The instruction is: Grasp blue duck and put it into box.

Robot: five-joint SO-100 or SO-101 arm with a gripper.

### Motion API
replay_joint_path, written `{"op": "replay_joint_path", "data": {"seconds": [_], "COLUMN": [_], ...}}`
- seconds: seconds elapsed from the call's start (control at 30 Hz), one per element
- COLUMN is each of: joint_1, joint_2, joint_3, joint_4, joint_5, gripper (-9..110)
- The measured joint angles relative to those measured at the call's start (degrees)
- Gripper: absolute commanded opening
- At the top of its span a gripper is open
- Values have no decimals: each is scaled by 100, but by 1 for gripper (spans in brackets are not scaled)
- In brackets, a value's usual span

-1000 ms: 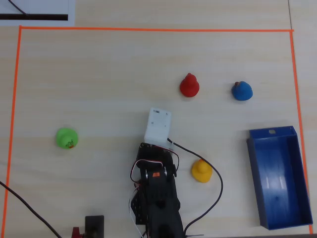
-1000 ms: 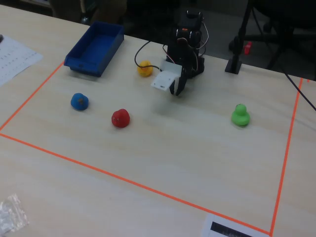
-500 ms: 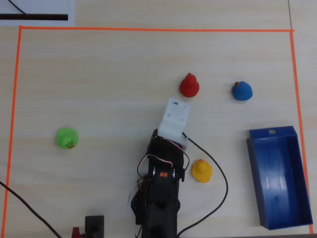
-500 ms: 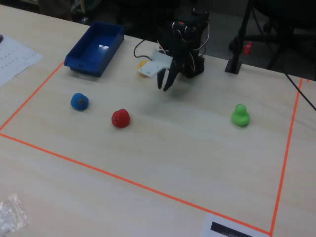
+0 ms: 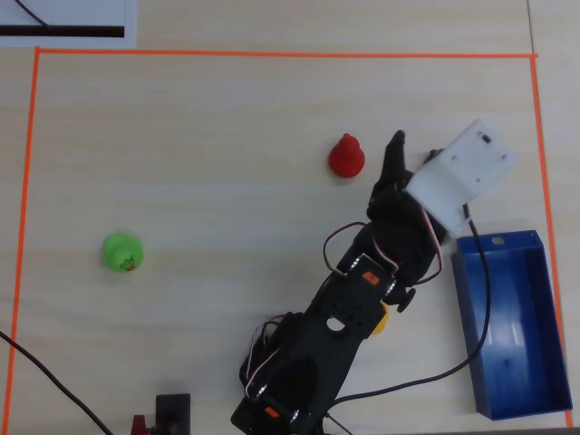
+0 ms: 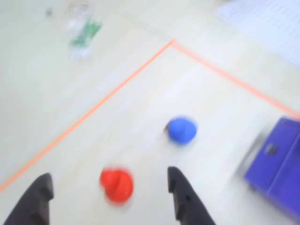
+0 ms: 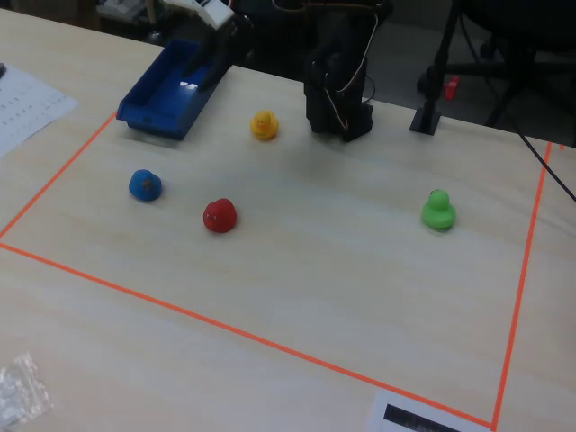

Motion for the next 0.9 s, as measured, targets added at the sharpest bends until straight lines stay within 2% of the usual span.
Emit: {"op": "replay_joint_path", "data": {"seconds": [0.27, 0.53, 0.9], "joint_1": [519, 668, 729], "joint_2": [-1582, -2953, -4351], "joint_3": [-325, 185, 105], "joint_4": [-1468, -3252, -4034], "joint_5": [-97, -272, -220], "gripper": [37, 38, 39]}}
